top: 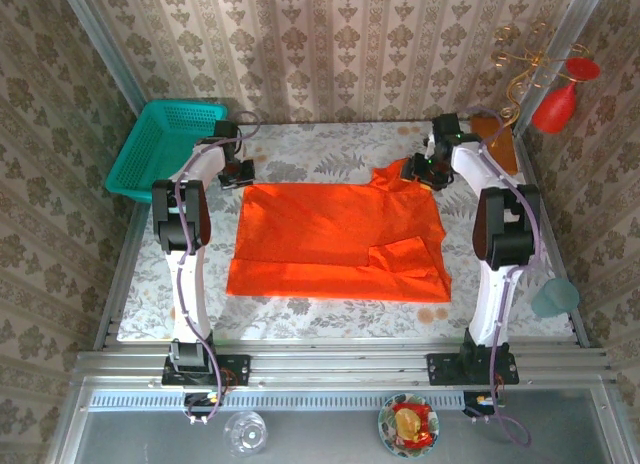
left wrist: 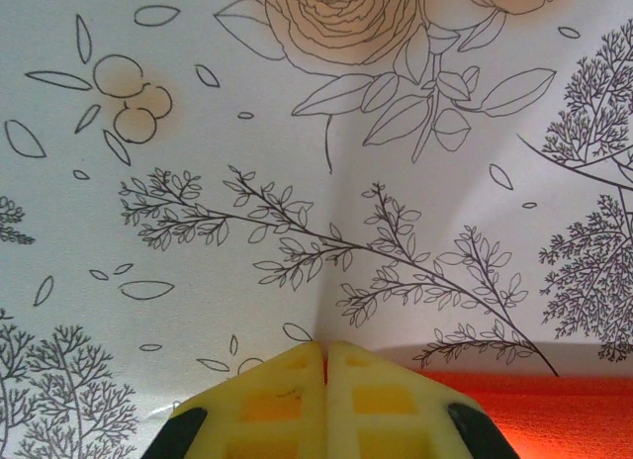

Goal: Fold the inside-out t-shirt

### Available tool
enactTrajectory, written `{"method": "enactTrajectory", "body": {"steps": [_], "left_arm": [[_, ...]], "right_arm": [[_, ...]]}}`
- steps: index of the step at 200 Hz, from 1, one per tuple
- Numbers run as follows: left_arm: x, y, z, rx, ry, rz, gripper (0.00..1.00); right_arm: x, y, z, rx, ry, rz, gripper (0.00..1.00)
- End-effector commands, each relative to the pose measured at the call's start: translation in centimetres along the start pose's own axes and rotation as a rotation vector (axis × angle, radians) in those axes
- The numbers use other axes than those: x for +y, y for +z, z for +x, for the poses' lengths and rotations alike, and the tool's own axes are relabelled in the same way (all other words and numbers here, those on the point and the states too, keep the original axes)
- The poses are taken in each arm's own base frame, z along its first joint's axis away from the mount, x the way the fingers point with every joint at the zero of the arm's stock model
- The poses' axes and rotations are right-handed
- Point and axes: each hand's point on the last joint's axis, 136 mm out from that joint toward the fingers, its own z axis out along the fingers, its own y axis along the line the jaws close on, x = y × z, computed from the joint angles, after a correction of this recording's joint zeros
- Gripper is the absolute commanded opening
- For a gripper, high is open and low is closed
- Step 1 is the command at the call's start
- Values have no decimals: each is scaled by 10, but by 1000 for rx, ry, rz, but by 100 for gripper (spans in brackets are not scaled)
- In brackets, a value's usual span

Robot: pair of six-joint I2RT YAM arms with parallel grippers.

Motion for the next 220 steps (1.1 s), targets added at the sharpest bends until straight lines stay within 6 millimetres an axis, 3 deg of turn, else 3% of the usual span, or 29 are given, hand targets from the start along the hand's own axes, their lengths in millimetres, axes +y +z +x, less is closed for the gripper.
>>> {"method": "enactTrajectory", "body": {"steps": [1, 37, 87, 145, 197, 220], "left_arm": [[3, 6, 13, 53, 11, -9, 0], [5, 6, 16, 62, 12, -13, 0], [6, 4, 20, 73, 22, -23, 0], [6, 1, 22, 78, 29, -32, 0], [4, -1, 21, 78, 37, -36, 0], [5, -3, 21, 79, 40, -40, 0]], "right_arm": [[-10, 12, -14, 13, -120, 84, 54], [-11, 33, -47, 5, -188, 117, 51], [-10, 69, -70, 15, -210, 109, 42], [-21, 90, -62, 61, -240, 177, 39], [-33, 106, -50, 104, -269, 234, 25], [-35, 105, -50, 102, -276, 256, 13]]}}
